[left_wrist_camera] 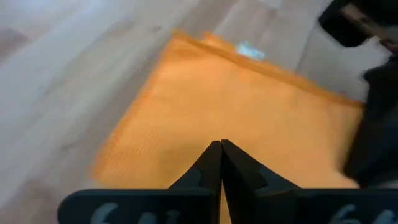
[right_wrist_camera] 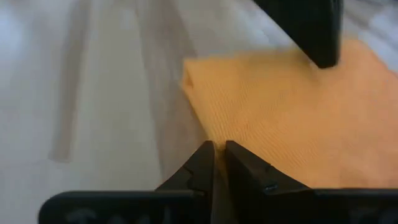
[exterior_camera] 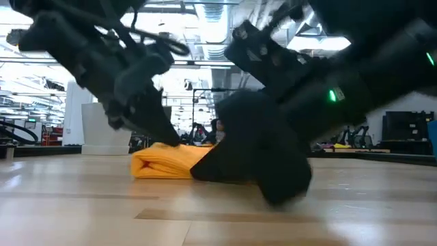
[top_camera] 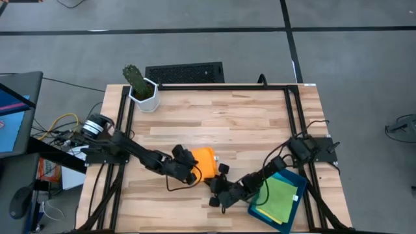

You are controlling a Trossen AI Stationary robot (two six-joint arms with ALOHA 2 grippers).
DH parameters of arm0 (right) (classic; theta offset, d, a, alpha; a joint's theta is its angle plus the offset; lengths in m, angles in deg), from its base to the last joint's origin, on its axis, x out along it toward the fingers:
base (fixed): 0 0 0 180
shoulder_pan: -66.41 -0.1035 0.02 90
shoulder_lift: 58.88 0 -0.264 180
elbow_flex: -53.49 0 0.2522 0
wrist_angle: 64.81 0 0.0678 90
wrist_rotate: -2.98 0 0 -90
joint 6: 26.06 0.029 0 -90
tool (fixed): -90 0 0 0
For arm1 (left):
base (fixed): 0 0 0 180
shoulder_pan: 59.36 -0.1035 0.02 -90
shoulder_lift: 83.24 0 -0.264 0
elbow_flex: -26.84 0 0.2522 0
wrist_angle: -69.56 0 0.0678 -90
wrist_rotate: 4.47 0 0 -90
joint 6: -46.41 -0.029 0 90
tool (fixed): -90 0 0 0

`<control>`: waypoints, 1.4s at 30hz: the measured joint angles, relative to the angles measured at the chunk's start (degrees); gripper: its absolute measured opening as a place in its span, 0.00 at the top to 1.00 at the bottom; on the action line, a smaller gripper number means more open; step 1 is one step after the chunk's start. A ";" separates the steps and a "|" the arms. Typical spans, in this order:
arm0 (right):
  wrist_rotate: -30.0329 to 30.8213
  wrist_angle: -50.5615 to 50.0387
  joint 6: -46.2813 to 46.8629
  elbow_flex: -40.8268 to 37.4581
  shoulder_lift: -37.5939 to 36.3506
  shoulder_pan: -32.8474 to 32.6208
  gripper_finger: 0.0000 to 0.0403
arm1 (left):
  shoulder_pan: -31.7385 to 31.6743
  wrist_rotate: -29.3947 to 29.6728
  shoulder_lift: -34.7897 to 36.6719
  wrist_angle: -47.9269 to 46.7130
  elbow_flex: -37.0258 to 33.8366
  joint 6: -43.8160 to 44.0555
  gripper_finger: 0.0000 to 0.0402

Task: Fold microfiber towels
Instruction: Fold the orange microfiber towel, then put the folded orange microfiber towel into the blue bin

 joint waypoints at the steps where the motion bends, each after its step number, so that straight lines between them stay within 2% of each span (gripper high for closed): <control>1: 1.58 -0.45 1.19 -0.02 1.01 -0.46 0.84 | -0.13 -0.73 -1.46 2.00 0.03 -0.44 1.00; 4: 4.43 0.04 3.90 0.17 2.51 -0.84 0.84 | -0.41 -2.30 -4.34 3.36 0.04 -0.70 1.00; 9: 4.28 -2.70 3.58 0.04 1.31 -1.13 0.84 | -0.45 -1.42 -4.25 1.56 0.07 0.21 1.00; 12: 6.10 -4.53 -0.79 -0.26 -1.92 -1.74 0.84 | -0.45 -1.18 -1.35 0.98 0.04 -0.89 1.00; 14: 9.71 -6.90 -1.27 -0.20 -5.94 -2.04 0.84 | -0.45 -0.94 1.41 1.16 0.04 -1.73 1.00; 16: 12.72 -10.99 0.30 -0.04 -10.10 -1.45 0.84 | -0.27 -0.61 4.37 0.95 0.04 -3.48 1.00; 18: 12.74 -18.20 4.94 -0.11 -14.04 0.50 0.83 | -0.10 0.03 7.50 0.62 0.04 -5.06 1.00; 21: 6.40 -27.88 11.80 -0.13 -19.89 5.32 0.76 | -0.01 0.23 12.26 -2.13 0.07 -6.07 1.00; 24: -2.70 -33.24 14.23 -0.11 -22.93 11.11 0.64 | 0.04 -1.48 16.90 -4.05 0.07 -6.27 1.00; 28: -14.59 -34.38 15.58 -0.04 -22.66 18.55 0.46 | 0.76 -6.01 21.08 -5.97 0.07 -6.56 1.00; 31: -20.98 -34.49 18.44 0.25 -19.94 22.03 0.38 | 1.76 -6.72 22.75 -6.35 0.07 -6.54 1.00; 38: -27.80 -31.65 21.93 0.36 -12.64 23.21 0.35 | 4.27 -5.52 23.46 -7.53 0.04 -6.39 1.00; 42: -28.02 -30.96 23.51 0.59 -11.63 23.19 0.35 | 4.97 -4.10 23.46 -7.92 0.04 -6.11 1.00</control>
